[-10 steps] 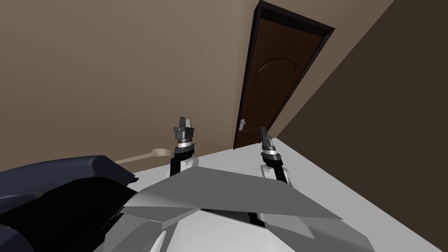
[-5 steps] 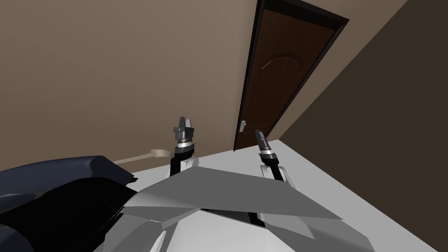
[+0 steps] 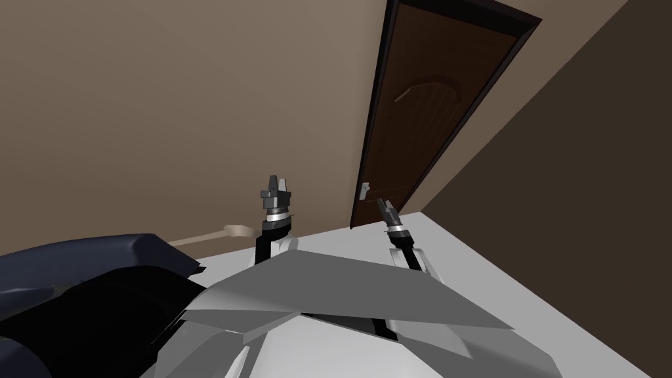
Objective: Pull the door open
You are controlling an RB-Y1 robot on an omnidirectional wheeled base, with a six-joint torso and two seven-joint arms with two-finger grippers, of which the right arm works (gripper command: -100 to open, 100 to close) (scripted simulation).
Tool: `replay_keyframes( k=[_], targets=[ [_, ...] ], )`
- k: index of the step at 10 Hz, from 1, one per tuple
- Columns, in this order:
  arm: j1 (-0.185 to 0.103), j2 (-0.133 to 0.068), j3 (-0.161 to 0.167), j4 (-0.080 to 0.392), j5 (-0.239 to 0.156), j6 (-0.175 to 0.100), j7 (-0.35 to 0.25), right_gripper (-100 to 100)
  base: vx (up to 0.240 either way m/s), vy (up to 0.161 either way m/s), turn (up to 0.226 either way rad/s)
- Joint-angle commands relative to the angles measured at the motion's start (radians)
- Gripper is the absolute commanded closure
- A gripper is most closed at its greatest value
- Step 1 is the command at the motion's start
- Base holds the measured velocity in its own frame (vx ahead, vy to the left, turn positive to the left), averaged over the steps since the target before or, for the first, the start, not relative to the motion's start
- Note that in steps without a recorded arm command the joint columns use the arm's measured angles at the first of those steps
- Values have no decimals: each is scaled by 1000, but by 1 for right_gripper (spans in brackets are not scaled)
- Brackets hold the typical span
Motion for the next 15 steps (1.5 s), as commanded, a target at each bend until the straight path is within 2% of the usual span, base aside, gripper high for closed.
replay_keyframes(
  k=[1, 15],
  targets=[
    [-21, -16, -5, 49, 21, 5, 27, -100, 93, -35, 45],
    [-134, -99, -18, 383, 199, 36, 243, -100, 98, -43, 40]
  ],
)
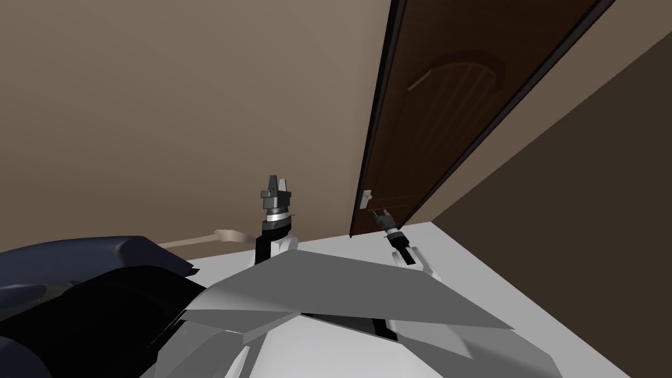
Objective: Pull the door open
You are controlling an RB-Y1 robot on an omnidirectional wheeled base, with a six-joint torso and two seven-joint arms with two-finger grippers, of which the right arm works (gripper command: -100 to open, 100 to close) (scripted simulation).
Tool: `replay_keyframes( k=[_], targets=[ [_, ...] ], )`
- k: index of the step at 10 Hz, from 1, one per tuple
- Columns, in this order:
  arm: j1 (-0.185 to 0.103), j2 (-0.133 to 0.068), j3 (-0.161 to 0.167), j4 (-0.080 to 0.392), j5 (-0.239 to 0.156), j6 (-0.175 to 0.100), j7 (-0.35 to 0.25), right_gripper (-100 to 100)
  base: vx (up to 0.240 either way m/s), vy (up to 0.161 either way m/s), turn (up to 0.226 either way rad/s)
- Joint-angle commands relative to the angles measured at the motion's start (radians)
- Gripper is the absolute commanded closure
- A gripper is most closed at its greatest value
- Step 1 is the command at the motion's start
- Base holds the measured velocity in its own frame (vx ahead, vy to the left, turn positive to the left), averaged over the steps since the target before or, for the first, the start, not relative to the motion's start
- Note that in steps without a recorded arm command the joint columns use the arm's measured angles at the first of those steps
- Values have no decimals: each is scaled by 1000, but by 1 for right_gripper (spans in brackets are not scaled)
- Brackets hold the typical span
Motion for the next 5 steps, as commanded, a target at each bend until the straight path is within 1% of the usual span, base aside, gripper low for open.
replay_keyframes(
  k=[1, 3, 4, 5],
  targets=[
    [-10, -9, -2, 29, 14, 2, 18, -100, 93, -41, 27],
    [-26, -21, -4, 76, 40, 6, 49, -100, 97, -61, 37],
    [-30, -24, -4, 90, 47, 8, 58, -100, 103, -48, 33],
    [-27, -20, -2, 77, 42, 10, 51, -100, 45, -17, 7]
  ],
)
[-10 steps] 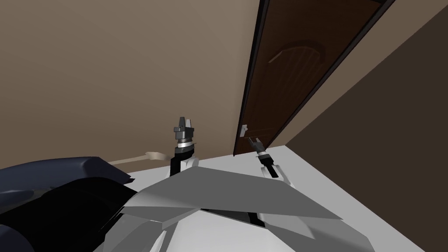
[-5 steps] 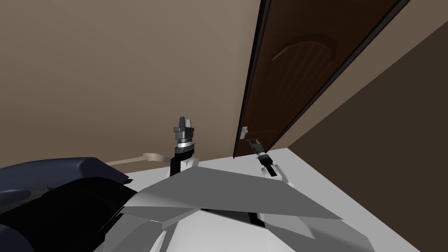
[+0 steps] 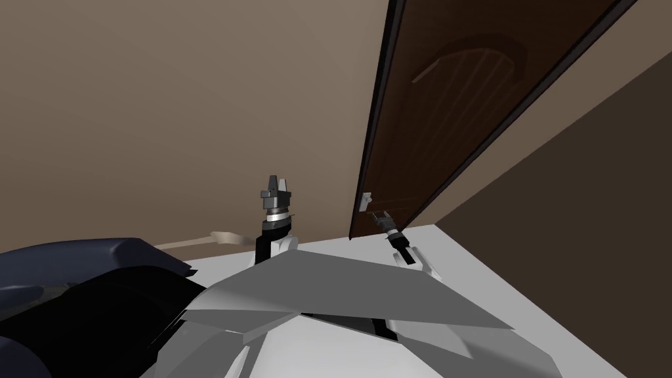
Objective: Pull the door open
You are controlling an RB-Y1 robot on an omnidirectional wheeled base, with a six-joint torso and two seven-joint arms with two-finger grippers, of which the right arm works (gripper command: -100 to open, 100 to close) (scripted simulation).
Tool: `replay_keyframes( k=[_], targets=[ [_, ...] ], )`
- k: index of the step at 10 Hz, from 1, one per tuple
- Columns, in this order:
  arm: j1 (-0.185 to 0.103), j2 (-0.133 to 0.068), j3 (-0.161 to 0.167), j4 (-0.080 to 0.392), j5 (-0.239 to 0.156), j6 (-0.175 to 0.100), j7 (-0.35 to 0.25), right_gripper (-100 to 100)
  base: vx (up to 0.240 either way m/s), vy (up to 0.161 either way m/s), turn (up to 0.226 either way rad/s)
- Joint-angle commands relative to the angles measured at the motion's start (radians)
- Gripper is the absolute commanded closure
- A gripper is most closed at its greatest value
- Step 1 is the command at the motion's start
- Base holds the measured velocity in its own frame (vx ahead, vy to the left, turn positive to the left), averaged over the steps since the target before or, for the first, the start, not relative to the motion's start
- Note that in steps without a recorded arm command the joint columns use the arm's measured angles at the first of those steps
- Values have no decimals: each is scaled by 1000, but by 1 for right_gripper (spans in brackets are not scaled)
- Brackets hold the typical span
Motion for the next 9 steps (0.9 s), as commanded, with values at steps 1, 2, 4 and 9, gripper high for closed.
replay_keyframes(
  k=[1, 2, 4, 9],
  targets=[
    [-17, 17, -28, 20, -2, 9, 21, -100, 25, -14, 180],
    [-35, 35, -56, 40, -5, 19, 43, -100, 39, -30, 294],
    [-57, 56, -90, 64, -8, 30, 69, -100, 38, -44, 228],
    [-120, 117, -181, 131, -15, 61, 142, -100, 33, -47, 197]
  ],
)
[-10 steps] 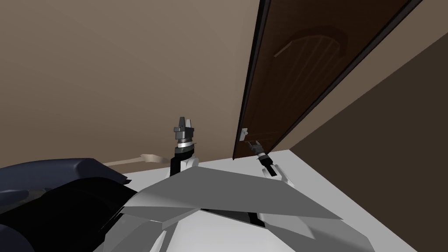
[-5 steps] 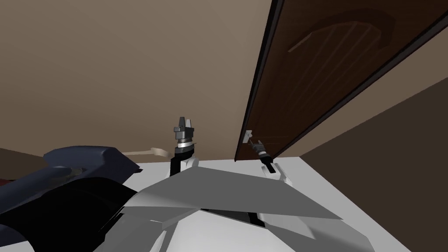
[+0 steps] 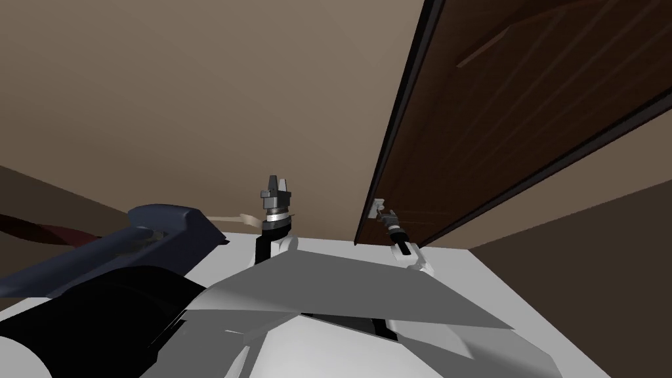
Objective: Pull the door open
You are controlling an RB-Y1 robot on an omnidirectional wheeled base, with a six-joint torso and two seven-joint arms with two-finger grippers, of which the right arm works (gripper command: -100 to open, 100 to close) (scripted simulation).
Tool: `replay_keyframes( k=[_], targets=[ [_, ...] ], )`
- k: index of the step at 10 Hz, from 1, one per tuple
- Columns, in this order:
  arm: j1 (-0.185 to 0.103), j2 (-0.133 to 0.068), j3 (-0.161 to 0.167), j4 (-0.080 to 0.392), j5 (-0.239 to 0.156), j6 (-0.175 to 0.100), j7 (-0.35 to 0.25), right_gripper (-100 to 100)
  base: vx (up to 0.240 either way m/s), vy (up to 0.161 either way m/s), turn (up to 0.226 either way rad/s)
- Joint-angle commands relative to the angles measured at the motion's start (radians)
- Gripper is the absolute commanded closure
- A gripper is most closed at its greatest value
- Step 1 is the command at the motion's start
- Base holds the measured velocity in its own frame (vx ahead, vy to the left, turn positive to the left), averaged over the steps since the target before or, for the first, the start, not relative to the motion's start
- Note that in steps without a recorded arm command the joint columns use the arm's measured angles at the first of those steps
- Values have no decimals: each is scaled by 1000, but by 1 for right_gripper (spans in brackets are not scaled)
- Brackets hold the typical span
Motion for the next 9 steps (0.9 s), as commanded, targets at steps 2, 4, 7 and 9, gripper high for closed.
replay_keyframes(
  k=[2, 4, 7, 9],
  targets=[
    [-44, 43, -56, 47, -4, 16, 50, -100, 26, -70, 244],
    [-52, 51, -64, 58, -5, 12, 58, -100, 38, -65, 155],
    [-52, 51, -64, 58, -5, 12, 58, 100, -8, 17, -14],
    [-52, 51, -64, 58, -5, 12, 58, 100, 0, 0, 0]
  ],
)
